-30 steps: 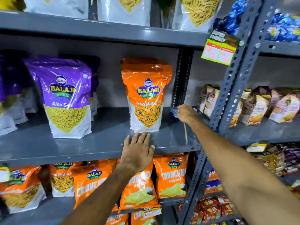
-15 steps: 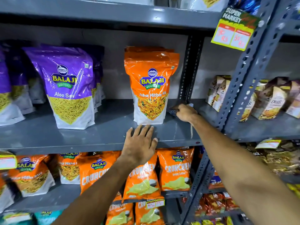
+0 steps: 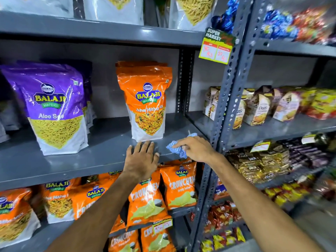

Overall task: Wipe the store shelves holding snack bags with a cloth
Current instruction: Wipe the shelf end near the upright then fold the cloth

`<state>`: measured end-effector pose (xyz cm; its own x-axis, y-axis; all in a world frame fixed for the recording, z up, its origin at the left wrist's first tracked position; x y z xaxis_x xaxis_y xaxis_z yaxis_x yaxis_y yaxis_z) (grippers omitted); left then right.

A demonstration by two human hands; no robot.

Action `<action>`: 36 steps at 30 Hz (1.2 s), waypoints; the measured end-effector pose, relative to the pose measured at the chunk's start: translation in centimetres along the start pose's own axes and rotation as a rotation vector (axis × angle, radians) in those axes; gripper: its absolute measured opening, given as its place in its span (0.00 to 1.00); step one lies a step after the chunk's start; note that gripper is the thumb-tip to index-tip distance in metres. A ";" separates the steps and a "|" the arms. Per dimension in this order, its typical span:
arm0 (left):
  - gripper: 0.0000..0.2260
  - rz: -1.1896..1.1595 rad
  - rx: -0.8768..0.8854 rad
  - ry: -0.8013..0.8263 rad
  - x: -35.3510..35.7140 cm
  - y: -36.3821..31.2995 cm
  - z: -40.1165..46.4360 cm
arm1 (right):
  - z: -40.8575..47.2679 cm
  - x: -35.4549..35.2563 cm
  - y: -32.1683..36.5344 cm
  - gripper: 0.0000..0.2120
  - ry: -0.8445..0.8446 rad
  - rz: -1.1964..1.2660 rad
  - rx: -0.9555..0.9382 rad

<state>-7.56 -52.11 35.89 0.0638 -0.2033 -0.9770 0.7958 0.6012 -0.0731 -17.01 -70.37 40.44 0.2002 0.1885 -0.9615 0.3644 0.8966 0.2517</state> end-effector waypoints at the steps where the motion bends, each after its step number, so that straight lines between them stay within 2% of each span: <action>1: 0.28 -0.001 0.001 -0.004 0.0 0.1 0.0 | -0.5 -0.3 0.0 0.24 0.030 0.019 -0.009; 5: 0.32 -0.009 0.001 -0.030 0.2 0.2 0.2 | -0.5 -2.1 0.5 0.25 0.150 0.136 -0.062; 8: 0.34 -0.006 -0.005 -0.044 0.4 0.4 0.3 | 2.6 -4.2 0.4 0.24 0.029 0.196 -0.013; 10: 0.34 0.010 -0.001 -0.053 0.4 0.4 0.3 | 5.8 -5.5 0.0 0.23 -0.118 0.163 0.075; 12: 0.34 0.021 0.000 -0.057 0.5 0.5 0.4 | 9.1 -5.5 -0.4 0.23 -0.180 0.128 0.157; 16: 0.34 0.030 0.001 -0.069 0.5 0.5 0.3 | 12.5 -2.3 -2.5 0.17 -0.065 0.021 0.276; 18: 0.34 0.034 0.000 -0.063 0.5 0.5 0.3 | 11.5 -0.8 -2.6 0.18 -0.062 -0.038 0.292; 21: 0.34 0.035 0.000 -0.067 0.5 0.5 0.2 | 8.7 -0.4 -1.3 0.19 -0.158 -0.112 0.254; 24: 0.34 0.029 0.004 -0.057 0.4 0.3 0.2 | 6.1 -0.4 -0.7 0.20 -0.147 -0.126 0.245; 29: 0.34 0.018 0.009 -0.060 0.4 0.3 0.1 | 0.5 -0.6 0.6 0.21 -0.149 -0.090 0.211; 32: 0.35 0.008 0.002 -0.054 0.3 0.3 0.3 | -2.4 -0.4 0.9 0.22 -0.090 -0.073 0.170; 36: 0.35 0.017 -0.006 -0.043 0.1 0.2 0.1 | -3.1 -2.1 1.0 0.20 -0.061 0.083 0.169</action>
<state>-7.32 -52.09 35.76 0.1032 -0.2257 -0.9687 0.7909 0.6092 -0.0577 -19.88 -68.58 42.34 0.2888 0.2298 -0.9294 0.4905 0.7982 0.3498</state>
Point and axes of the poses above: each hand's wrist, its own z-axis towards the middle knuckle, its own x-axis out of the palm, y = z × x, the point moved 6 cm from there along z, towards the middle knuckle, and after that the axes turned 7 degrees about x, right-handed, at the moved point
